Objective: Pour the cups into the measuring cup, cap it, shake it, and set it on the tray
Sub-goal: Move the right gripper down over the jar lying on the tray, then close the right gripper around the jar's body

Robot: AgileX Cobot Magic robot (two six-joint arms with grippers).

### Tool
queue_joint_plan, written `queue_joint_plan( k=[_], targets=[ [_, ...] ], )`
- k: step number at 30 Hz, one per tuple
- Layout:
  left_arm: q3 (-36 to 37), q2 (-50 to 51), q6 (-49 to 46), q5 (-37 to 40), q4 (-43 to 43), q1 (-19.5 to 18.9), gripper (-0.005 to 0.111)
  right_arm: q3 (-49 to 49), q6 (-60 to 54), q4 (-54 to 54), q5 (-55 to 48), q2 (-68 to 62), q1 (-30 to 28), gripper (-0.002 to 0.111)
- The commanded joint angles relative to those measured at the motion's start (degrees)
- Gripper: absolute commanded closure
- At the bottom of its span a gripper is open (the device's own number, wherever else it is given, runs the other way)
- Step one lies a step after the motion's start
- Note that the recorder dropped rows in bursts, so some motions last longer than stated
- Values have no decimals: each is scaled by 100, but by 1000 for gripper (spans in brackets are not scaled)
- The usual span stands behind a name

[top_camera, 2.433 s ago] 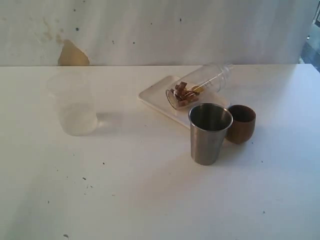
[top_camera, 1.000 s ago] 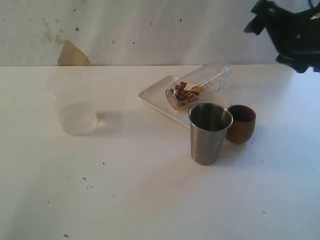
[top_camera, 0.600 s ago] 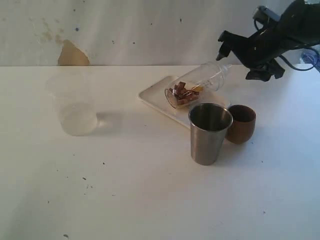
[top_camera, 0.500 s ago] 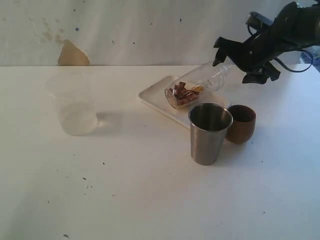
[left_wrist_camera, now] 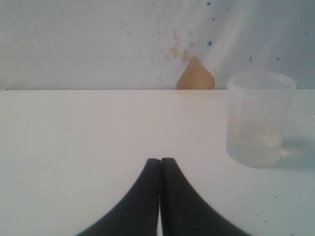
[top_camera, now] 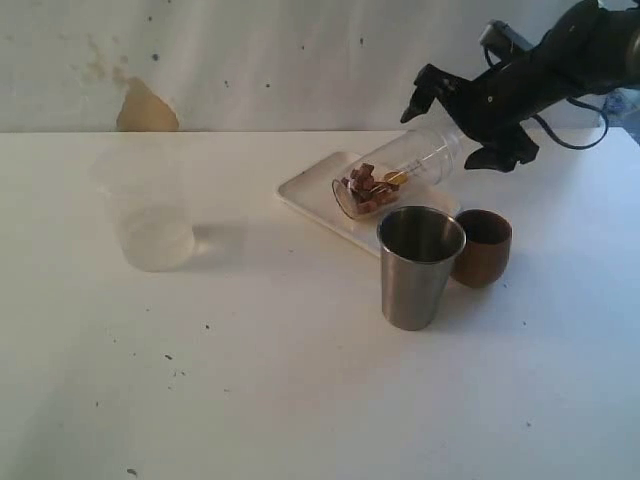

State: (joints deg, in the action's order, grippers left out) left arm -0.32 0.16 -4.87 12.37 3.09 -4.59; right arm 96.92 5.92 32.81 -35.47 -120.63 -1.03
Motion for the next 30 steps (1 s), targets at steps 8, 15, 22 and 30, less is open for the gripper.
queue_joint_plan(
  k=[8,15,22,30],
  targets=[
    [32,-16,9,-72,-17,-22,106,41,-34,183,-77,-52,221,3],
    [32,-16,9,-72,-17,-22,106,41,89,433,210,-380,328,3],
    [32,-16,9,-72,-17,-22,106,41,89,519,592,-659,328,3],
    [32,-16,9,-72,-17,-22,106,41,9,846,987,-987,374,3]
  ],
)
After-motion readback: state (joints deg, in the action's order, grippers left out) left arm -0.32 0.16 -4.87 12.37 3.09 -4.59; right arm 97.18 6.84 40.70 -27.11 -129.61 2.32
